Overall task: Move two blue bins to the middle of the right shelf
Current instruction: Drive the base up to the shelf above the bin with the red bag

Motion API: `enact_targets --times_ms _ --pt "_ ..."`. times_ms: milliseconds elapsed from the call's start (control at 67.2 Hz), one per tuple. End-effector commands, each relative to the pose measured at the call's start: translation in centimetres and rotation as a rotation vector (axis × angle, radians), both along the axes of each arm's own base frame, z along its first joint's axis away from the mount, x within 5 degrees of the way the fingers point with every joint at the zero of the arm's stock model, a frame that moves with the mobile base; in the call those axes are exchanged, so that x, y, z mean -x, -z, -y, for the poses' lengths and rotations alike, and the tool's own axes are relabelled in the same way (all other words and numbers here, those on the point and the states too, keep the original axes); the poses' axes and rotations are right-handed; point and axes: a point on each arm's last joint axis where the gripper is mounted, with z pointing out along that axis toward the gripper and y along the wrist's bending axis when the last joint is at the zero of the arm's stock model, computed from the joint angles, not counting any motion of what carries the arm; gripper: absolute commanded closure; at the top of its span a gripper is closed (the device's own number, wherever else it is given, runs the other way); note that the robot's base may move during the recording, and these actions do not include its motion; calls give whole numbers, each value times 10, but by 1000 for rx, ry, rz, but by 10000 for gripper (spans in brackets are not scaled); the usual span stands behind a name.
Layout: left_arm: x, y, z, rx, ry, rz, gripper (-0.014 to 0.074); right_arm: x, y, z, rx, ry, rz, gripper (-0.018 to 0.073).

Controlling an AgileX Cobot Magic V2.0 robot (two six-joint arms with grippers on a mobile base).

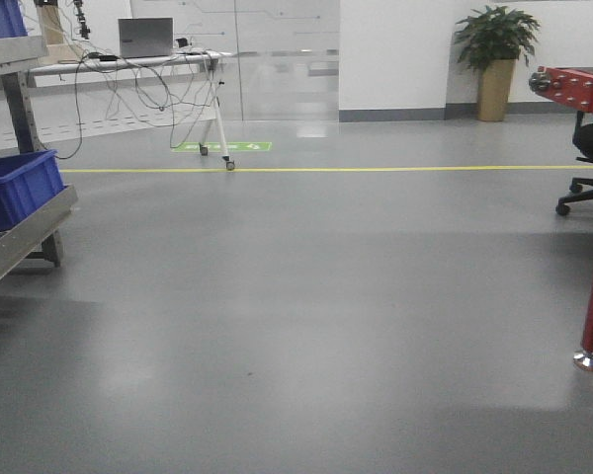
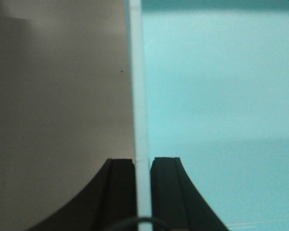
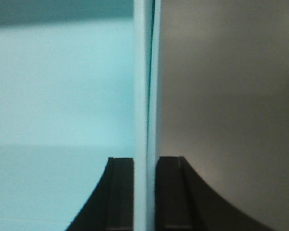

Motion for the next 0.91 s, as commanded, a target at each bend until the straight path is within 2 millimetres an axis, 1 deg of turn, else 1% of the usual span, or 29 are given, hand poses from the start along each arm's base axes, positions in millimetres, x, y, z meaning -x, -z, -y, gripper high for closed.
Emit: enact_targets --times_ms 0,892 --pt "4 -14 -1 43 26 86 707 6 -20 -1 -80 -29 120 726" --pt "4 -14 -1 43 26 86 707 6 -20 -1 -81 -29 122 726"
